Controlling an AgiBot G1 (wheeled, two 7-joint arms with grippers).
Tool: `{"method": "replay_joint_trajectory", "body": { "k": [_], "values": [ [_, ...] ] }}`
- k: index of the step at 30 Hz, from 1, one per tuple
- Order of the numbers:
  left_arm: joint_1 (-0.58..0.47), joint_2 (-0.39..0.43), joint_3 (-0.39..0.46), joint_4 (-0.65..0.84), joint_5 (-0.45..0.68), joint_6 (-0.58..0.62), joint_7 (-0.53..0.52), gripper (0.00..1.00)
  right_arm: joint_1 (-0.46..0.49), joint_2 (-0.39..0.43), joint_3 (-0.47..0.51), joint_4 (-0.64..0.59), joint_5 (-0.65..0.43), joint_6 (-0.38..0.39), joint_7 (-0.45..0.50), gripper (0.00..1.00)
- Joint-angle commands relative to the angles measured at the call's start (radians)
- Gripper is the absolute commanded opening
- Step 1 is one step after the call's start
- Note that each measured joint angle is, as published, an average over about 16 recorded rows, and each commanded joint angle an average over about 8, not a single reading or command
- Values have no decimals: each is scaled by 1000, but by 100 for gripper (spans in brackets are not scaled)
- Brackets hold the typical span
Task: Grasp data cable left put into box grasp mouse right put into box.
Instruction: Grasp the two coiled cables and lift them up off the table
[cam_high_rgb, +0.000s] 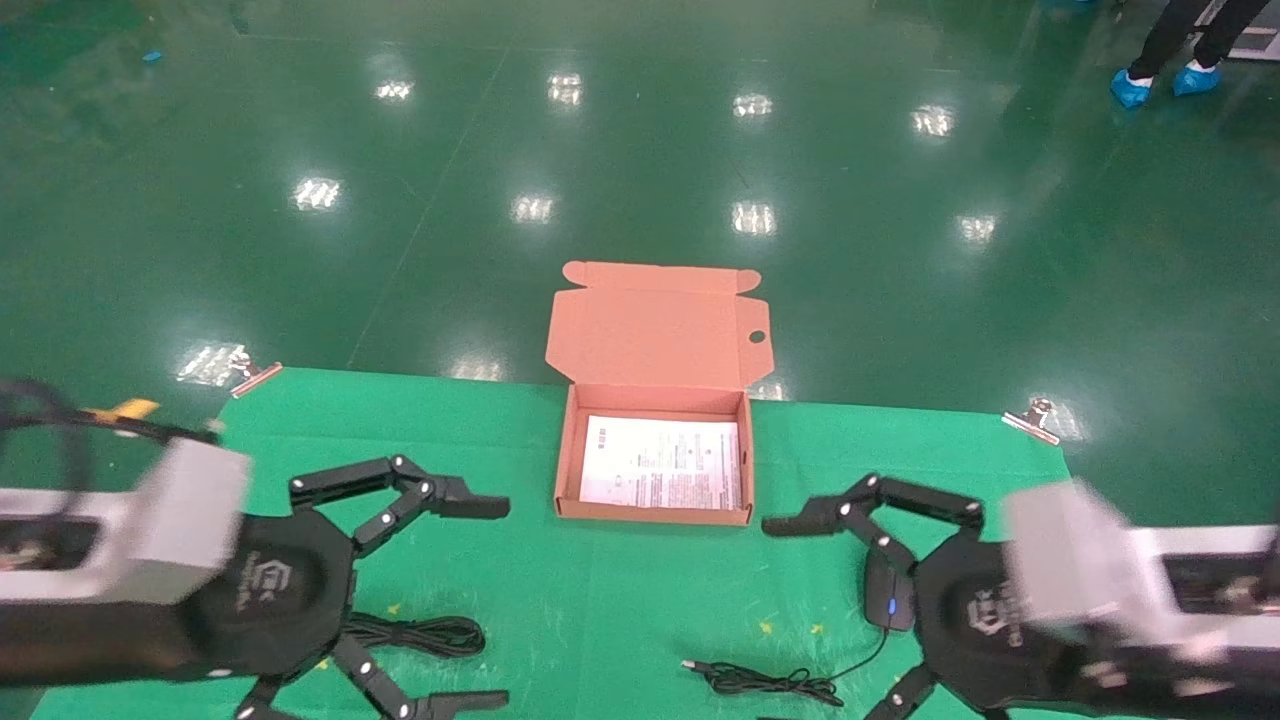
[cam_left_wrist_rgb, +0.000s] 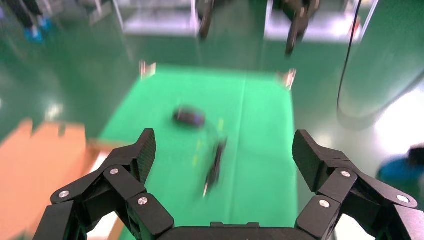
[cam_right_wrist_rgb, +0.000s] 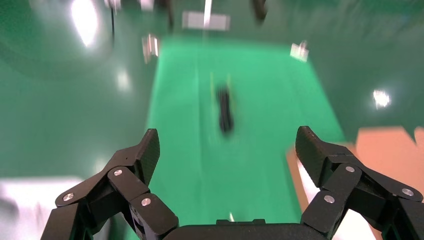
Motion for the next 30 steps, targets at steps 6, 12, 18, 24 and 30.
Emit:
{"method": "replay_joint_trajectory", "body": {
  "k": [6,12,18,24,30],
  "values": [
    [-133,60,134,33,289,33,15,100,158,-70,-142,20,-301,-30,-70,100],
    [-188,118,234,55,509,11,45,100,217,-140,-261,24,-494,-14,-120,100],
    [-179,166,297,85,670,-57,48,100,204,-200,-347,23,-662,38,-130,100],
    [-158,221,329,188,771,-145,31,100,158,-246,-395,10,-804,124,-107,100],
    [-159,287,340,355,820,-225,25,100,123,-284,-418,-28,-893,203,-85,100]
  ]
}}
